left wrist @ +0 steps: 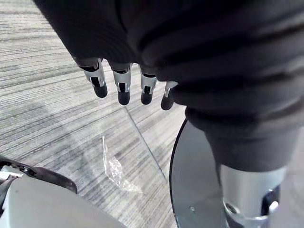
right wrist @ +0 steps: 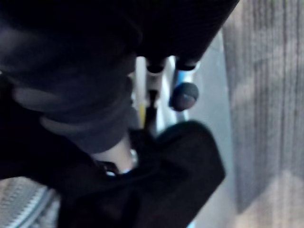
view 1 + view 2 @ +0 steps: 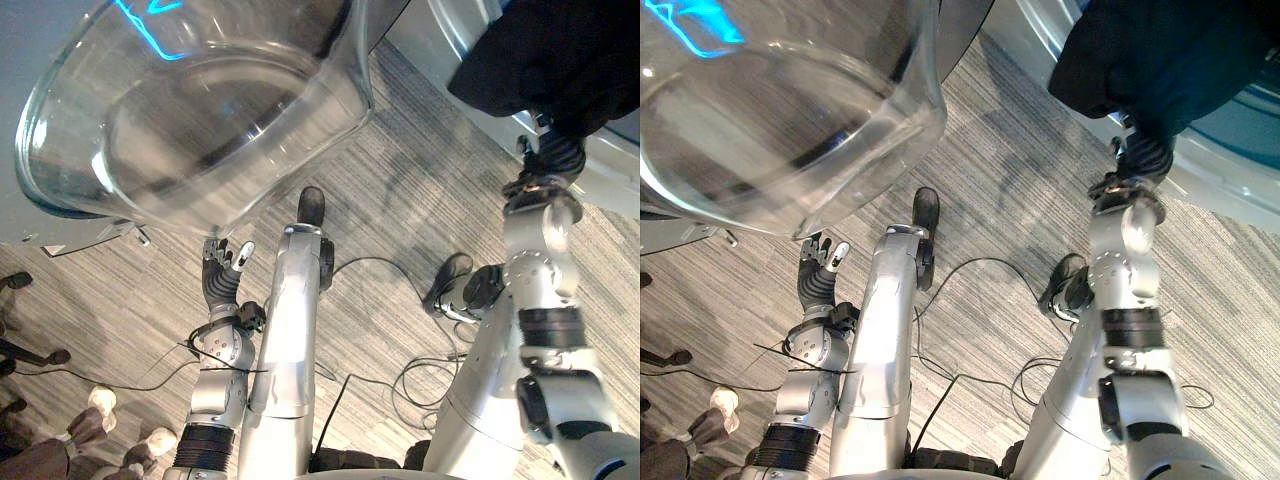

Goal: Pick up the laundry basket with both hands and put the clothes into the washing machine.

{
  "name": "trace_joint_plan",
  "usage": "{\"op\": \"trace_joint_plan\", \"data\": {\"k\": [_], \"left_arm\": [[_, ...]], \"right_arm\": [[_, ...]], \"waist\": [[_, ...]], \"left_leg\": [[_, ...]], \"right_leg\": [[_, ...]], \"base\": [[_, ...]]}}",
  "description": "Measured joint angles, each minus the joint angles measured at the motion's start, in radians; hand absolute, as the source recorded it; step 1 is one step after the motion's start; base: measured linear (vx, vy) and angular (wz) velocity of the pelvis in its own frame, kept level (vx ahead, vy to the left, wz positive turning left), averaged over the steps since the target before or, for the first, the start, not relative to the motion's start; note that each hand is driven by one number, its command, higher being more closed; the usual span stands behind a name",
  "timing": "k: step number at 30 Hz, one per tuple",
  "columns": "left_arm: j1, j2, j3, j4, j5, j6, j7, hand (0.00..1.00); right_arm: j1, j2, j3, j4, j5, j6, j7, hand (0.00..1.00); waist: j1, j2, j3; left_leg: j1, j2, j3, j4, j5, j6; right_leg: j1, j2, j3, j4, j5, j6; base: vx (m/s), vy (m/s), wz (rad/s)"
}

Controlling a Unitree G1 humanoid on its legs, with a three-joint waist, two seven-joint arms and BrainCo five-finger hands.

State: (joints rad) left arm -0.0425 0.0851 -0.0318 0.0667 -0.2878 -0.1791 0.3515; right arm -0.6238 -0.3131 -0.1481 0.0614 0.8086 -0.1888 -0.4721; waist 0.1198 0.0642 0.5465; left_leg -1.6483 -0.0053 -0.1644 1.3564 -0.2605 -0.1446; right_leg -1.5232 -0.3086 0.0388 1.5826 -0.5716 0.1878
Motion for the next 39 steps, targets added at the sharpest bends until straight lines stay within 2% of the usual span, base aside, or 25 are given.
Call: {"op": "trace_joint_plan", "data": {"k": [1,2,3,4,5,6,7,8,11,13,15,18,19,20,23,24,26,31,35,39], "left_arm": [[0.000,-0.001,0.003,0.006,0.015,0.002,0.005,0.00],[-0.001,-0.002,0.004,0.010,0.032,0.007,0.010,0.00],[-0.001,-0.002,0.004,0.015,0.039,0.008,0.015,0.00],[0.000,-0.002,0.005,0.024,0.049,0.014,0.023,0.00],[0.000,-0.002,0.006,0.026,0.058,0.019,0.024,0.00],[-0.002,-0.002,0.007,0.031,0.066,0.022,0.024,0.00],[-0.002,-0.002,0.008,0.031,0.066,0.022,0.024,0.00],[-0.002,-0.002,0.017,0.032,0.068,0.022,0.024,0.00],[-0.008,-0.003,0.025,0.029,0.094,0.022,0.024,0.00],[-0.009,-0.003,0.034,0.026,0.107,0.023,0.024,0.00],[-0.009,-0.002,0.040,0.022,0.107,0.023,0.024,0.00],[-0.009,-0.002,0.043,0.020,0.107,0.022,0.022,0.00],[-0.009,-0.002,0.042,0.020,0.106,0.020,0.021,0.00],[-0.007,-0.002,0.042,0.020,0.102,0.017,0.020,0.00],[-0.005,0.001,0.042,0.020,0.076,0.011,0.018,0.00],[-0.004,0.001,0.041,0.020,0.063,0.007,0.018,0.00],[-0.004,0.008,0.035,0.020,0.042,-0.006,0.013,0.00],[-0.004,0.037,0.020,0.020,0.020,-0.006,-0.003,0.00],[-0.005,0.054,0.017,0.021,0.020,-0.004,-0.003,0.00],[-0.006,0.065,0.017,0.021,0.020,0.000,-0.001,0.00]], "right_arm": [[0.003,0.031,-0.011,-0.057,-0.009,-0.006,-0.017,1.00],[0.003,0.061,-0.027,-0.113,-0.059,-0.074,-0.017,1.00],[0.002,0.073,-0.046,-0.167,-0.080,-0.110,-0.016,1.00],[-0.007,0.075,-0.081,-0.265,-0.116,-0.176,-0.011,1.00],[-0.007,0.072,-0.097,-0.304,-0.134,-0.208,-0.008,1.00],[-0.020,0.070,-0.124,-0.369,-0.176,-0.264,-0.006,1.00],[-0.018,0.071,-0.129,-0.388,-0.187,-0.279,-0.005,1.00],[-0.009,0.076,-0.125,-0.387,-0.182,-0.280,-0.007,1.00],[0.017,0.146,-0.086,-0.404,-0.202,-0.278,-0.002,1.00],[0.015,0.148,-0.088,-0.404,-0.212,-0.278,0.000,1.00],[-0.007,0.120,-0.091,-0.404,-0.219,-0.283,0.000,1.00],[-0.118,-0.020,-0.086,-0.316,-0.220,-0.277,-0.005,1.00],[-0.183,-0.105,-0.084,-0.223,-0.216,-0.275,-0.006,0.00],[-0.266,-0.192,-0.078,-0.129,-0.175,-0.266,-0.005,0.00],[-0.482,-0.371,-0.012,0.110,-0.065,-0.236,0.017,0.00],[-0.513,-0.390,0.005,0.151,-0.050,-0.227,0.030,0.00],[-0.626,-0.430,0.028,0.313,0.014,-0.162,0.094,0.00],[-0.663,-0.432,0.061,0.447,0.126,-0.101,0.153,0.00],[-0.601,-0.385,0.070,0.414,0.130,-0.088,0.173,0.00],[-0.454,-0.289,0.066,0.321,0.118,-0.087,0.170,0.00]], "waist": [[0.000,-0.001,0.000],[0.000,-0.001,0.000],[0.000,-0.001,0.000],[-0.003,-0.003,0.000],[-0.005,-0.004,0.000],[-0.006,-0.009,-0.001],[-0.006,-0.012,-0.001],[-0.005,-0.022,-0.002],[-0.002,-0.024,-0.003],[-0.005,-0.025,-0.002],[-0.014,-0.025,-0.002],[-0.022,-0.025,-0.002],[-0.022,-0.025,-0.002],[-0.022,-0.025,-0.002],[-0.024,-0.024,-0.002],[-0.024,-0.025,-0.002],[-0.023,-0.024,-0.002],[-0.024,-0.024,-0.002],[-0.025,-0.025,-0.004],[-0.029,-0.026,-0.005]], "left_leg": [[0.009,0.004,0.001,-0.009,0.000,0.000],[0.021,0.006,0.001,-0.027,0.006,-0.001],[0.030,0.006,0.001,-0.036,0.009,0.000],[0.052,0.006,0.003,-0.055,0.014,0.001],[0.065,0.007,0.003,-0.065,0.016,0.001],[0.101,0.010,0.004,-0.089,0.017,0.001],[0.116,0.013,0.006,-0.101,0.017,0.001],[0.142,0.025,0.014,-0.125,0.018,0.002],[0.166,0.039,0.023,-0.170,0.023,0.002],[0.167,0.040,0.023,-0.175,0.023,0.002],[0.167,0.042,0.023,-0.176,0.023,0.002],[0.168,0.041,0.023,-0.176,0.023,0.003],[0.168,0.041,0.023,-0.177,0.023,0.004],[0.167,0.041,0.024,-0.178,0.027,0.010],[0.160,0.043,0.026,-0.185,0.033,0.019],[0.157,0.044,0.026,-0.185,0.034,0.021],[0.141,0.044,0.027,-0.181,0.038,0.025],[0.134,0.050,0.028,-0.168,0.038,0.026],[0.134,0.062,0.027,-0.172,0.038,0.026],[0.135,0.070,0.027,-0.172,0.038,0.026]], "right_leg": [[0.007,0.004,-0.001,-0.008,0.005,0.000],[0.017,0.010,-0.001,-0.024,0.010,0.002],[0.025,0.011,-0.002,-0.032,0.012,0.003],[0.045,0.011,-0.003,-0.048,0.014,0.005],[0.059,0.012,-0.005,-0.057,0.015,0.005],[0.094,0.014,-0.010,-0.082,0.017,0.006],[0.107,0.017,-0.011,-0.094,0.018,0.007],[0.129,0.027,-0.010,-0.119,0.023,0.010],[0.147,0.037,-0.017,-0.167,0.035,0.004],[0.155,0.047,-0.019,-0.182,0.037,0.003],[0.164,0.053,-0.014,-0.188,0.037,0.003],[0.172,0.055,-0.007,-0.196,0.037,0.004],[0.173,0.055,-0.006,-0.198,0.039,0.007],[0.172,0.055,-0.006,-0.202,0.042,0.013],[0.168,0.057,-0.006,-0.216,0.052,0.026],[0.166,0.057,-0.006,-0.218,0.055,0.026],[0.154,0.058,-0.007,-0.221,0.062,0.022],[0.156,0.061,-0.011,-0.219,0.062,0.022],[0.156,0.067,-0.019,-0.218,0.062,0.022],[0.156,0.074,-0.020,-0.221,0.062,0.021]], "base": [[-0.01,-0.014,-0.07],[-0.01,-0.015,-0.04],[0.00,0.000,0.00],[0.01,-0.014,0.04],[0.03,-0.022,0.02],[0.03,-0.019,-0.01],[0.04,-0.020,-0.11],[0.05,-0.028,-0.12],[0.08,-0.022,-0.11],[0.07,0.008,-0.05],[0.06,0.005,0.10],[0.03,0.011,0.03],[0.00,0.000,0.00],[-0.01,0.017,-0.04],[-0.02,0.016,-0.05],[0.00,0.000,0.00],[0.00,0.000,0.00],[0.00,0.000,-0.02],[-0.01,-0.013,-0.04],[0.00,-0.009,-0.05]]}}
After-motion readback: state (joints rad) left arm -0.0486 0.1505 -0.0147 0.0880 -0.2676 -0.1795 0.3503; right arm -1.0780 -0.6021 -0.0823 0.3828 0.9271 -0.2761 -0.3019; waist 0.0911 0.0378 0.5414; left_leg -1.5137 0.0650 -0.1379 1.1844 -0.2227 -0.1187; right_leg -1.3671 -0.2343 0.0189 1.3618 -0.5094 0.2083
